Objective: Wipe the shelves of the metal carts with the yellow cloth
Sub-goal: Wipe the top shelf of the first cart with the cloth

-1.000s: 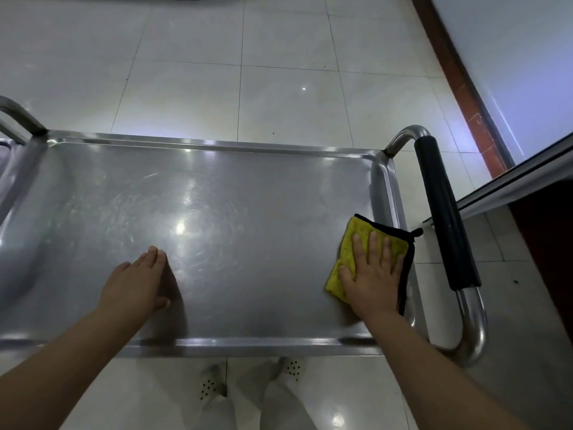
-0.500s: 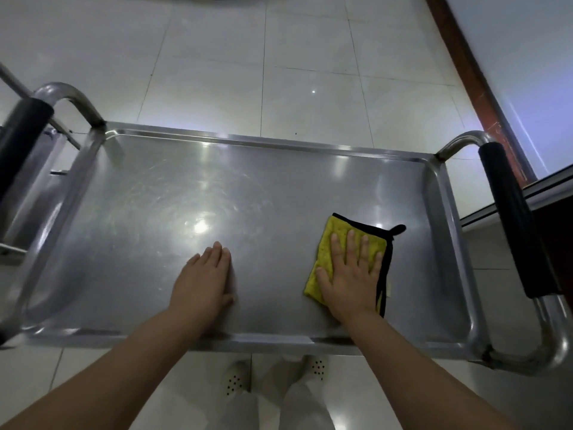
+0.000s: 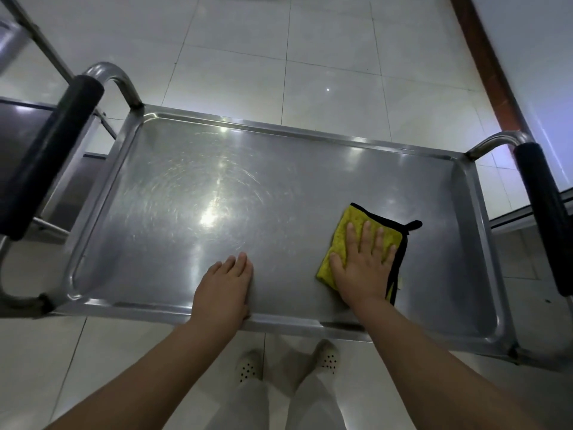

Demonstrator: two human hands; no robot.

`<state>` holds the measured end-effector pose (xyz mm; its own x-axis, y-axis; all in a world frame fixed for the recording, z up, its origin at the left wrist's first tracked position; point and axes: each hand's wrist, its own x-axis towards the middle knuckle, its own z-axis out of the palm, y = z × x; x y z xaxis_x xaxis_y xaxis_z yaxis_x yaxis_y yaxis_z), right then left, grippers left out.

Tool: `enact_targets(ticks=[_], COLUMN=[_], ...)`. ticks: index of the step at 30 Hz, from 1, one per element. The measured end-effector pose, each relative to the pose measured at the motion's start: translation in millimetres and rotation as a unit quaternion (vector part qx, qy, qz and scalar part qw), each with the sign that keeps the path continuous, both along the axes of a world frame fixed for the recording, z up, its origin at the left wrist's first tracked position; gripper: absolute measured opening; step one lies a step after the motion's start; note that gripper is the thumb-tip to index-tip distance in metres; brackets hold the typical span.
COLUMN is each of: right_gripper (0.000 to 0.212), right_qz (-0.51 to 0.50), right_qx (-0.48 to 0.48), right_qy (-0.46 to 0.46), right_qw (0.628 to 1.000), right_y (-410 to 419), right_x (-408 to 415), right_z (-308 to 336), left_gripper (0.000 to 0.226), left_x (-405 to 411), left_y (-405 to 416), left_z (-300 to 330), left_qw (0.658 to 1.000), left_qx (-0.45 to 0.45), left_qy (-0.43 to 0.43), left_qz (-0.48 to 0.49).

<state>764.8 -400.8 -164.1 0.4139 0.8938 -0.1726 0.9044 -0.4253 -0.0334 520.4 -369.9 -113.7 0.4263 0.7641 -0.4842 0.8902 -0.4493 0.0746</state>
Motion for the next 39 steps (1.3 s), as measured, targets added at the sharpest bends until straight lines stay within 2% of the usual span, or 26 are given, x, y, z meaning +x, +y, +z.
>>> enact_targets(ticks=[6, 11, 16, 20, 31, 39], right_gripper=[0.074, 0.071, 0.068, 0.068, 0.068, 0.073], right_qz=[0.082, 0.194, 0.253, 0.281, 0.193, 0.097], right_qx=[0.031, 0.053, 0.045, 0.032, 0.029, 0.020], right_qy=[0.019, 0.015, 0.026, 0.047, 0.026, 0.009], right_qw=[0.996, 0.980, 0.966, 0.958, 0.980, 0.995], right_y=[12, 7, -8, -22, -77, -119], right_x=[-60, -101, -88, -55, 91, 188], right_z=[-6, -11, -10, -9, -5, 0], left_gripper=[0.086, 0.080, 0.084, 0.104, 0.130, 0.133], left_x=[-2, -1, 8, 27, 61, 82], left_y=[-2, -3, -8, -19, -31, -38], left_z=[-2, 0, 4, 7, 10, 8], left_qw=[1.000, 0.999, 0.997, 0.992, 0.982, 0.978], left_qx=[0.003, 0.011, 0.004, -0.016, -0.017, -0.013], left_qy=[0.008, 0.030, 0.072, 0.119, 0.184, 0.199], left_qz=[0.000, 0.000, 0.008, 0.032, 0.048, 0.060])
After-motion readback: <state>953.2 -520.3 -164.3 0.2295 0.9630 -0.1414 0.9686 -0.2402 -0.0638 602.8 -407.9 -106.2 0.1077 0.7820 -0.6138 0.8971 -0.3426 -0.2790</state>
